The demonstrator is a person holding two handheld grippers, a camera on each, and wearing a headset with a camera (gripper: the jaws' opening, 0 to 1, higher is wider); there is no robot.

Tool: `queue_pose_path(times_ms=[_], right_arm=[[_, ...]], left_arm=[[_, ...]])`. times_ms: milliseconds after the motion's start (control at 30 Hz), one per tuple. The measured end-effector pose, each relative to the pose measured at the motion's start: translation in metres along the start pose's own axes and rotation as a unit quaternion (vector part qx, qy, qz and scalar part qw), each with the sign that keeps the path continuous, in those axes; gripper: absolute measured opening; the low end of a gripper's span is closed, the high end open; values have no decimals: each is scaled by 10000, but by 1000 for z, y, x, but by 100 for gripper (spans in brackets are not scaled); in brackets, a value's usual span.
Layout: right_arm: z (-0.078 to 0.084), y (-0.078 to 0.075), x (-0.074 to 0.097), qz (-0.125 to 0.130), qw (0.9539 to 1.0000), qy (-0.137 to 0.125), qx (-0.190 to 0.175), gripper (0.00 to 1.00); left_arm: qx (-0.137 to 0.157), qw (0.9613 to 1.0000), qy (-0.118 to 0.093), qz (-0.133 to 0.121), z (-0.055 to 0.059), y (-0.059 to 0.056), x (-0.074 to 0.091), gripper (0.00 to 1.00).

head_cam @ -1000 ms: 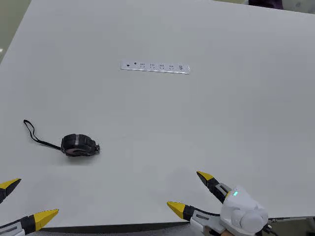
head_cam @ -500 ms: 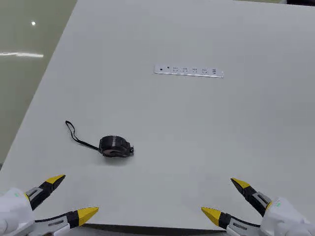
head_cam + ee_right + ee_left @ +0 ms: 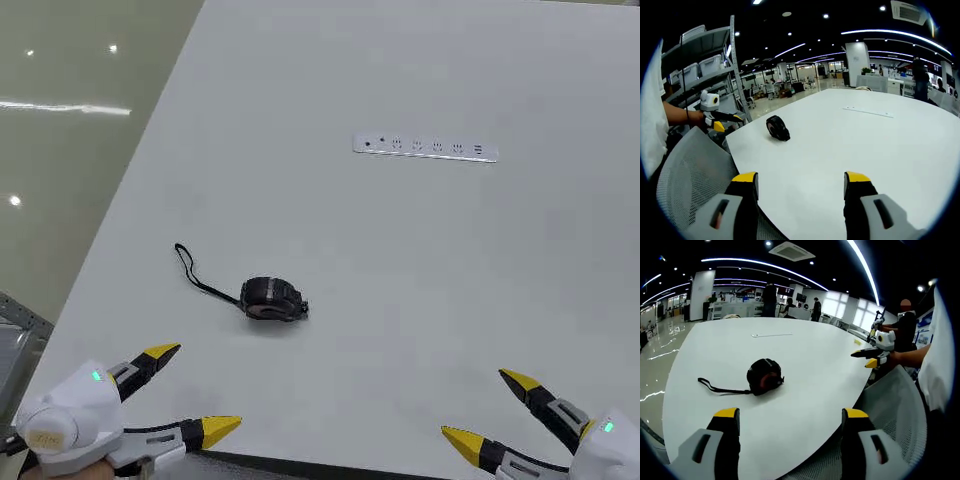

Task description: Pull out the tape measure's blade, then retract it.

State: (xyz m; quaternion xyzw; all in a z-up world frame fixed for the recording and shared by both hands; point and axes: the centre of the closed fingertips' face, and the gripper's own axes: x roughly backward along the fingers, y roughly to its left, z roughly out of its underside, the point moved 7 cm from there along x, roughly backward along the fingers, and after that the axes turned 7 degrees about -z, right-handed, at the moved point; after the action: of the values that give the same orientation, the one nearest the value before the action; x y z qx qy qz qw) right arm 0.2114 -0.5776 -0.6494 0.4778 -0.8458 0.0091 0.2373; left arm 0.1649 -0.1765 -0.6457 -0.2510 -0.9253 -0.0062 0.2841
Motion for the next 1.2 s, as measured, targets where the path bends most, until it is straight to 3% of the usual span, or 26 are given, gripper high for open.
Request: queue_pose_path(times_ms=[467, 1200], right_arm=[[-8, -9, -26, -486, 9988, -30, 71, 68], [-16, -25, -62, -1089, 9938, -82, 192, 65]], left_arm=[[-406, 9987, 179, 257, -12, 9, -16, 82], [-769, 9948, 394, 543, -26, 26, -42, 82]])
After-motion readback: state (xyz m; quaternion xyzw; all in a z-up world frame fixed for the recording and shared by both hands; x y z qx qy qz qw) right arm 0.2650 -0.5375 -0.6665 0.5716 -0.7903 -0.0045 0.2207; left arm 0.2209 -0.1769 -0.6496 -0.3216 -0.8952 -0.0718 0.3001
